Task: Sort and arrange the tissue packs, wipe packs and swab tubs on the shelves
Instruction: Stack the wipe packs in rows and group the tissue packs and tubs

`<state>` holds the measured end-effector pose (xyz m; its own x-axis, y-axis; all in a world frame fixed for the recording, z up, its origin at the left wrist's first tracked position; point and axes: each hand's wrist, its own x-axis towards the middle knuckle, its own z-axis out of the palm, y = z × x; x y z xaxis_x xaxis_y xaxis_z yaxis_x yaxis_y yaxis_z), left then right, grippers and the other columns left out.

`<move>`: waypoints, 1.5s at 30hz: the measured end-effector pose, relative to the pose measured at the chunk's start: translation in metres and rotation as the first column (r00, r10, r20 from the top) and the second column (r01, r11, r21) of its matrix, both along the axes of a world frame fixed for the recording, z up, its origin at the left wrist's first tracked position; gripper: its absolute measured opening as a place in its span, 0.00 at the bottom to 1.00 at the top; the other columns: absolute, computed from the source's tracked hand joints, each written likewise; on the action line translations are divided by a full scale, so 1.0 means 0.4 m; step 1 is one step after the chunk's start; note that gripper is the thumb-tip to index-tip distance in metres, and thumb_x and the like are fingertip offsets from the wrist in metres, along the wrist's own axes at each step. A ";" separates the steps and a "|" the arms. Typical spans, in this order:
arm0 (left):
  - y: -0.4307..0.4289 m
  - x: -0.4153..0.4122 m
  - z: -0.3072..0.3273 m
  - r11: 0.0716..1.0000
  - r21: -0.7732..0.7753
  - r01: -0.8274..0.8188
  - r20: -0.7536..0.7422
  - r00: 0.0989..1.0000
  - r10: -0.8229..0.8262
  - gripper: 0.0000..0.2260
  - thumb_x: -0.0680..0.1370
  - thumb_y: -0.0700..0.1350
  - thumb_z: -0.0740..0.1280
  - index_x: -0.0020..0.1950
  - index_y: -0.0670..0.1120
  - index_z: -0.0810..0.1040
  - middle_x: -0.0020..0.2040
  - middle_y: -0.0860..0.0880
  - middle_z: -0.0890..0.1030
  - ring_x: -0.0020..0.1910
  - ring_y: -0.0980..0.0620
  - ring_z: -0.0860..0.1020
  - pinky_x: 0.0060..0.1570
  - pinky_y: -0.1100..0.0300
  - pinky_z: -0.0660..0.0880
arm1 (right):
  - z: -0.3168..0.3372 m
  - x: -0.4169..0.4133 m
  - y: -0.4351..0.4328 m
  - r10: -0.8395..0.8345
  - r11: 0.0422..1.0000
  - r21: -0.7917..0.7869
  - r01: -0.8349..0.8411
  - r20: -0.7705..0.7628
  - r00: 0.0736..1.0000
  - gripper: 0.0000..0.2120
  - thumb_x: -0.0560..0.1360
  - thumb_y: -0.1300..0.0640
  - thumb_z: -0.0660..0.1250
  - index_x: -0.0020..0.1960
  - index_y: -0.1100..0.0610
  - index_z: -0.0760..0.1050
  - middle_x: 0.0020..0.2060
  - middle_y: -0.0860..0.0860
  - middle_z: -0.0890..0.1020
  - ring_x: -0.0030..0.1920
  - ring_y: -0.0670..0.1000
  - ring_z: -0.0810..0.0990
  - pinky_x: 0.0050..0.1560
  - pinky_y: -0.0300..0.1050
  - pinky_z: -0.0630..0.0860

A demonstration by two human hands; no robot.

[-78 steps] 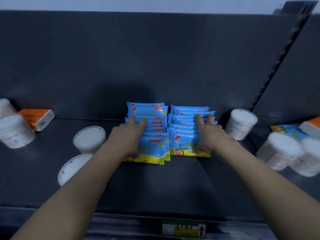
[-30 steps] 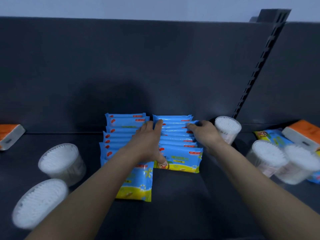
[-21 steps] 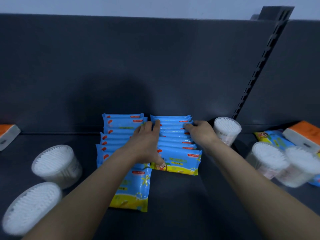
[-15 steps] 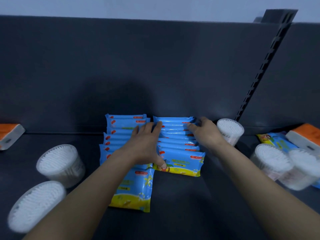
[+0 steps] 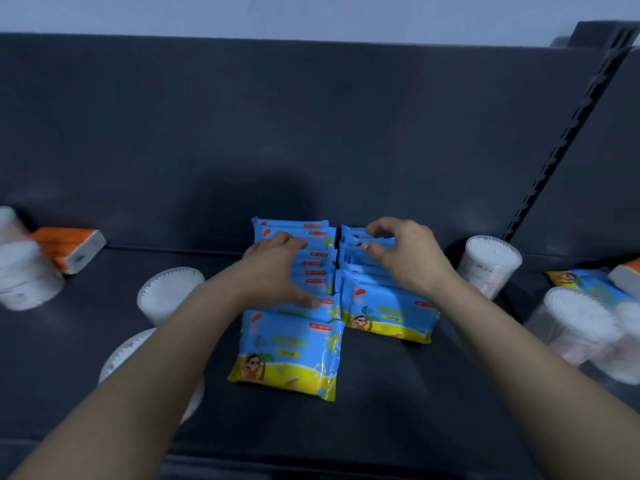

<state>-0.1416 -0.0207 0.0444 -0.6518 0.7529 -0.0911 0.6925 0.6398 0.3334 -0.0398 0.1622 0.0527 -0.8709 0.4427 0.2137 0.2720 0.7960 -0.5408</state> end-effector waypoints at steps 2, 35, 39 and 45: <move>-0.028 0.001 0.002 0.999 -0.048 -0.006 0.050 0.999 0.008 0.47 0.62 0.62 0.75 0.75 0.51 0.56 0.72 0.52 0.60 0.72 0.49 0.59 0.70 0.51 0.60 | -0.004 -0.004 -0.014 0.017 1.000 0.019 -0.018 0.071 0.997 0.16 0.76 0.52 0.66 0.62 0.55 0.75 0.60 0.53 0.79 0.62 0.53 0.74 0.54 0.37 0.67; 0.158 0.113 -0.071 0.966 0.259 0.015 0.092 0.995 -0.040 0.40 0.66 0.43 0.77 0.72 0.45 0.58 0.68 0.48 0.66 0.67 0.50 0.66 0.64 0.61 0.63 | -0.036 0.098 0.071 -0.032 0.796 -0.573 0.193 0.279 0.960 0.29 0.64 0.73 0.74 0.61 0.63 0.66 0.42 0.46 0.74 0.49 0.48 0.77 0.49 0.39 0.75; 0.145 0.111 -0.064 0.961 0.276 0.011 0.110 0.993 -0.043 0.40 0.67 0.43 0.77 0.72 0.46 0.58 0.68 0.49 0.67 0.65 0.50 0.68 0.59 0.62 0.64 | -0.036 0.102 0.073 -0.029 0.836 -0.513 0.193 0.310 0.950 0.31 0.65 0.70 0.75 0.62 0.63 0.64 0.43 0.45 0.74 0.50 0.48 0.77 0.52 0.40 0.76; 0.077 0.088 -0.021 0.945 0.328 -0.005 0.063 0.998 -0.016 0.37 0.67 0.46 0.76 0.71 0.49 0.61 0.68 0.52 0.65 0.67 0.53 0.65 0.62 0.62 0.64 | -0.023 0.118 0.069 -0.089 0.964 -0.209 0.162 0.322 0.943 0.40 0.64 0.53 0.78 0.69 0.55 0.60 0.60 0.50 0.76 0.60 0.53 0.76 0.61 0.50 0.74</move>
